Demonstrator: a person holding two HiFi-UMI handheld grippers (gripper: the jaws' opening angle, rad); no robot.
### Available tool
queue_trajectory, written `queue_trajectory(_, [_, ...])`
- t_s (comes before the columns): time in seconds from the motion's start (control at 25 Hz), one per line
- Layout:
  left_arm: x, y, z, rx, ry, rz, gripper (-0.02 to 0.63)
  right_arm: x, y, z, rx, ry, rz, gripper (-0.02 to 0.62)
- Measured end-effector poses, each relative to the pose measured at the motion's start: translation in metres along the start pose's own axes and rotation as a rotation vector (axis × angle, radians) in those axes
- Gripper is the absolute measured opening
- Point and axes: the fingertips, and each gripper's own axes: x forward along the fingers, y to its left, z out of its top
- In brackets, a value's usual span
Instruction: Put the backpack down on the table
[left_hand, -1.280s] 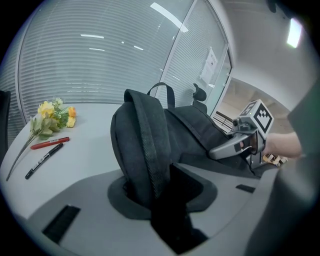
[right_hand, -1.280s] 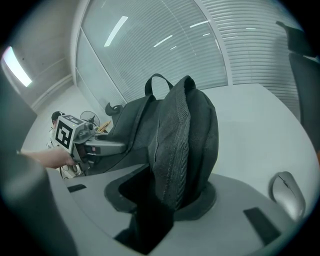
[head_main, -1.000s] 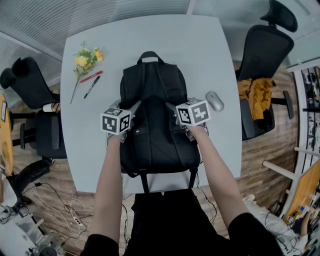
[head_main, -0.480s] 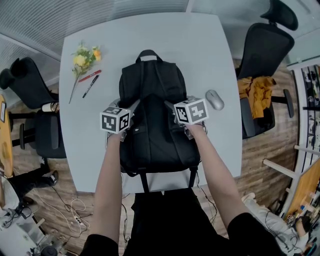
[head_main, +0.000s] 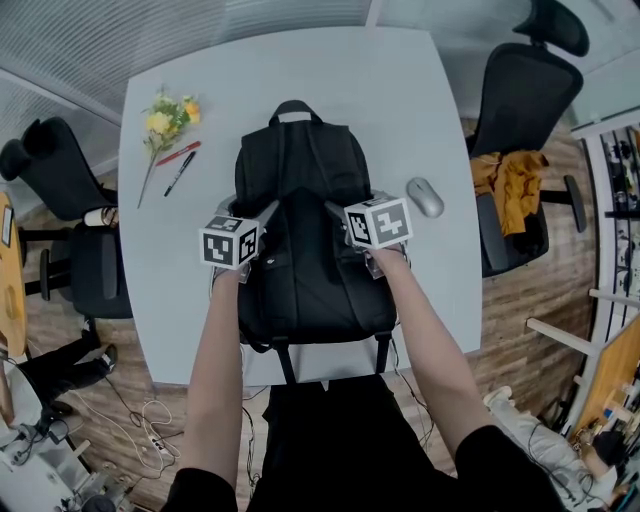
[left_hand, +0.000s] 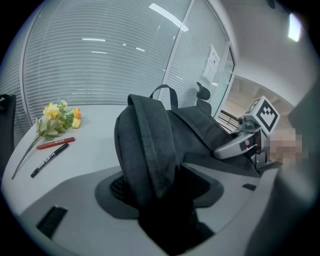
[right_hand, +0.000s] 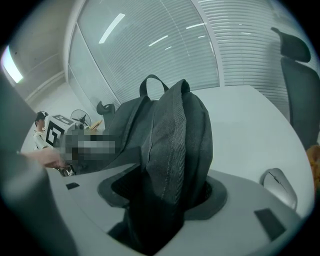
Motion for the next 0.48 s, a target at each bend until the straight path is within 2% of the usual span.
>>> queue_trajectory(0.08, [-0.003, 0.002, 0.0, 0.0, -0.005, 0.03, 0.264, -0.004, 0.0, -0.001, 0.004, -0.007, -0.006, 0.299])
queue_trajectory(0.2, [-0.006, 0.004, 0.001, 0.022, -0.006, 0.071, 0.295, -0.007, 0.0, 0.002, 0.004, -0.021, -0.013, 0.347])
queue_trajectory(0.48, [-0.02, 0.001, 0.006, 0.026, -0.027, 0.089, 0.348, -0.014, 0.0, 0.008, 0.015, -0.03, -0.005, 0.39])
